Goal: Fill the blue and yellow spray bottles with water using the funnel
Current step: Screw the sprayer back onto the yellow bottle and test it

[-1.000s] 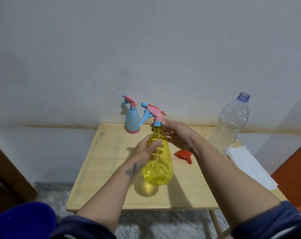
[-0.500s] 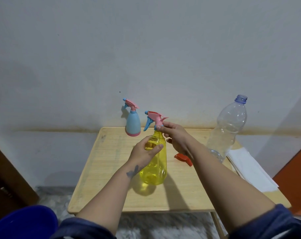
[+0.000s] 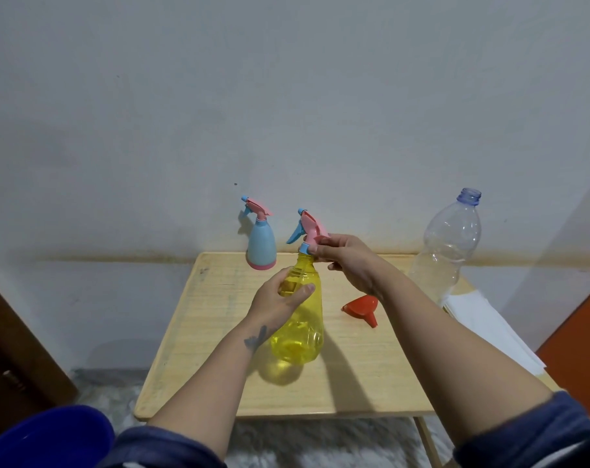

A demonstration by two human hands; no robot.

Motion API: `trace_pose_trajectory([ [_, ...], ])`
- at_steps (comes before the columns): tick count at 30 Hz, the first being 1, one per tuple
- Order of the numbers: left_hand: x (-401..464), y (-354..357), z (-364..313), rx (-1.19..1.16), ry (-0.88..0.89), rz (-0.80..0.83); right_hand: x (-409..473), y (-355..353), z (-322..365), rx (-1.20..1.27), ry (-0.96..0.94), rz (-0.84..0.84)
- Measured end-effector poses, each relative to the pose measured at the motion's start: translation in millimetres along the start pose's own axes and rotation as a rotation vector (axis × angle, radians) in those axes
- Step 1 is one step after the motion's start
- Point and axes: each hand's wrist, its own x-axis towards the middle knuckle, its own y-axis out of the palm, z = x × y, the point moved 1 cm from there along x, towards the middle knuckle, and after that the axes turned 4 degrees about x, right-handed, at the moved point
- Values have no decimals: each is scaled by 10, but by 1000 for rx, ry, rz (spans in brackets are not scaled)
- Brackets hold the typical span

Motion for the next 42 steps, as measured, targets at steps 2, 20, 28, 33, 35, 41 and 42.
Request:
trace_pose_trajectory([
  [2, -15, -6, -30, 15, 11, -9, -15, 4, 18, -44, -9, 0],
  [20, -88, 20, -79, 76, 32, -130, 26, 313, 10, -19, 49, -116],
  [28, -131, -31, -30, 53, 35, -155, 41, 254, -79, 96, 64, 30],
  [33, -134, -16, -1, -24, 32, -90, 15, 207, -108, 138, 60, 102],
  [35, -113, -10, 1, -42, 40, -81, 8, 202, -107, 115, 76, 48],
  [41, -107, 60, -26, -9, 40, -140, 22, 332, -115, 171, 51, -181],
  [42, -105, 63, -32, 3, 34, -155, 32, 347, -120, 160, 38, -194],
])
